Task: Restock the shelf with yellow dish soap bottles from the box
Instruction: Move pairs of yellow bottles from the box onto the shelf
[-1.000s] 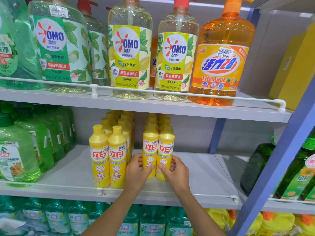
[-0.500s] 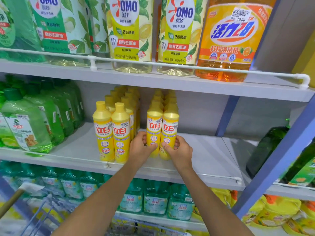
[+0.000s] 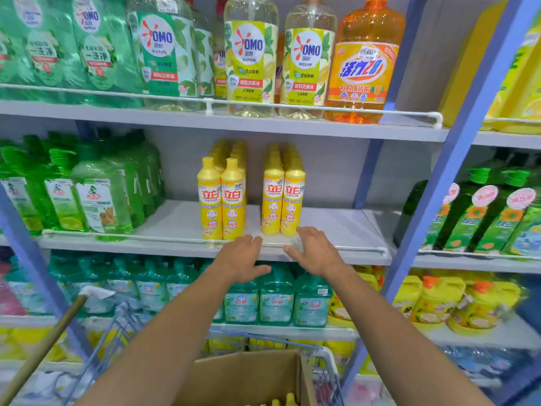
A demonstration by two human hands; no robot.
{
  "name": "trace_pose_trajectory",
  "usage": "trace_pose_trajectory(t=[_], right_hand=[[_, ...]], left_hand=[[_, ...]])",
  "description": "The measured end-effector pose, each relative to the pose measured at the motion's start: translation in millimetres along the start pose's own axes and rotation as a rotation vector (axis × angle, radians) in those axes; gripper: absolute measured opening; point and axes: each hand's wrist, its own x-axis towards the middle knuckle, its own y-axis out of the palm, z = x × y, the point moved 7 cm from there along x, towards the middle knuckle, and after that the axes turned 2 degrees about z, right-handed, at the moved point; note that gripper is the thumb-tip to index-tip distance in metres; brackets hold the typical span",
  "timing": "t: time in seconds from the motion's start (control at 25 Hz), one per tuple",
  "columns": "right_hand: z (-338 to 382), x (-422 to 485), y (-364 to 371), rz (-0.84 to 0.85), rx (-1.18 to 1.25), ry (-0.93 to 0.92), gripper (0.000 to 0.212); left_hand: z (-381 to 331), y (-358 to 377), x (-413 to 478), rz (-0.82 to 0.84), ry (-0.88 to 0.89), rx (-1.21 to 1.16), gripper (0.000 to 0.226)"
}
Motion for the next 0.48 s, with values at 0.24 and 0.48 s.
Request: trace_pose_trajectory(t=[0.24,0.48], right_hand=[[57,-109,62,0.138,-0.242,-0.039,0.076],[100,-180,170,0.344,-0.252,-0.062,0.076]], left_hand=[[33,45,-129,0.053,-0.024,0.101,0.082],[80,133,-242,0.238,-0.167,-0.014,0.085]])
